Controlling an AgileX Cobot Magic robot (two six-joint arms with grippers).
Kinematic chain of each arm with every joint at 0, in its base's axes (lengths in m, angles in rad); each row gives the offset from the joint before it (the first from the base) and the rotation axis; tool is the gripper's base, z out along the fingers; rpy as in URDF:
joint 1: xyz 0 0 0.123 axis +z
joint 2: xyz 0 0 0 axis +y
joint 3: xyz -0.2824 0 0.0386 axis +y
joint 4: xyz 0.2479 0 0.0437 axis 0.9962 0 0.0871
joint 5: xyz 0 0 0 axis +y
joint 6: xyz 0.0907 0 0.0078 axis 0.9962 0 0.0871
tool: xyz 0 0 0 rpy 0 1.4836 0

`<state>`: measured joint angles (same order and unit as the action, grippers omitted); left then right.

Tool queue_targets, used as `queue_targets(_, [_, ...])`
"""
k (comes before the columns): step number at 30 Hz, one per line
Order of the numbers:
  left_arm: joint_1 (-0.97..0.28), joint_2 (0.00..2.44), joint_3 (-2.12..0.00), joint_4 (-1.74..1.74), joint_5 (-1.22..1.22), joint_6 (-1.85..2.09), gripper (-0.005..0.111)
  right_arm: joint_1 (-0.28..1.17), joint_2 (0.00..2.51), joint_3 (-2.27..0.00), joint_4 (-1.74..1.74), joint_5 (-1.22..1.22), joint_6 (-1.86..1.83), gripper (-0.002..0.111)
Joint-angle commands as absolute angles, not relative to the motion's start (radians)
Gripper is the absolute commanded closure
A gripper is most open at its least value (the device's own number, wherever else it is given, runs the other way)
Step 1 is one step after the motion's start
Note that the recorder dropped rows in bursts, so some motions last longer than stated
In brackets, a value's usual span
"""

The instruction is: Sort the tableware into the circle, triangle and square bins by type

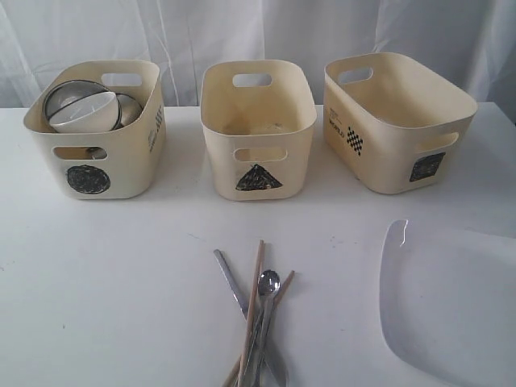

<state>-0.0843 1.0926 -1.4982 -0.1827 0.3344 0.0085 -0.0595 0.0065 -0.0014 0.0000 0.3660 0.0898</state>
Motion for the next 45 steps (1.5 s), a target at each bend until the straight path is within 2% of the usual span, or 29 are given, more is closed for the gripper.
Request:
queue_targets(1, [-0.083, 1.07, -1.495, -0.048, 0.494, 0.0, 0.107, -0.059, 0.0, 0.0, 0.0, 0.354, 0.086, 0.108])
queue_targets(4, [-0.083, 1.059, -1.452, 0.014, 0.581, 0.0, 0.107, -0.059, 0.0, 0.0, 0.0, 0.354, 0.086, 0.108])
queue_targets(9, [-0.083, 0.937, -1.292, 0.025, 0.571, -0.008, 0.107, -0.059, 0.0, 0.0, 0.0, 0.354, 0.086, 0.108])
queue_targets(16, [-0.083, 0.503, -0.966, 0.017, 0.683, -0.066, 0.107, -0.059, 0.0, 0.0, 0.0, 0.354, 0.086, 0.108])
queue_targets(18, [-0.083, 0.402, -0.966, 0.013, 0.839, -0.064, 0.107, -0.059, 0.0, 0.0, 0.0, 0.354, 0.086, 0.108])
queue_targets(21, [-0.083, 0.294, -0.966, 0.075, 0.88, -0.056, 0.107, -0.059, 0.0, 0.0, 0.0, 0.354, 0.086, 0.108])
queue_targets(24, [-0.083, 0.274, -0.948, 0.127, 0.895, -0.052, 0.107, -0.059, 0.0, 0.0, 0.0, 0.354, 0.086, 0.108])
queue_targets(27, [-0.083, 0.274, -0.802, 0.162, 0.948, -0.092, 0.107, -0.059, 0.0, 0.0, 0.0, 0.354, 0.086, 0.108])
queue_targets(32, [-0.083, 0.274, -0.56, -0.044, 0.998, -0.347, 0.107, -0.059, 0.0, 0.0, 0.0, 0.354, 0.086, 0.108])
queue_targets(45, [-0.083, 0.25, -0.533, -0.013, 0.985, -0.383, 0.107, -0.059, 0.0, 0.0, 0.0, 0.354, 0.086, 0.108])
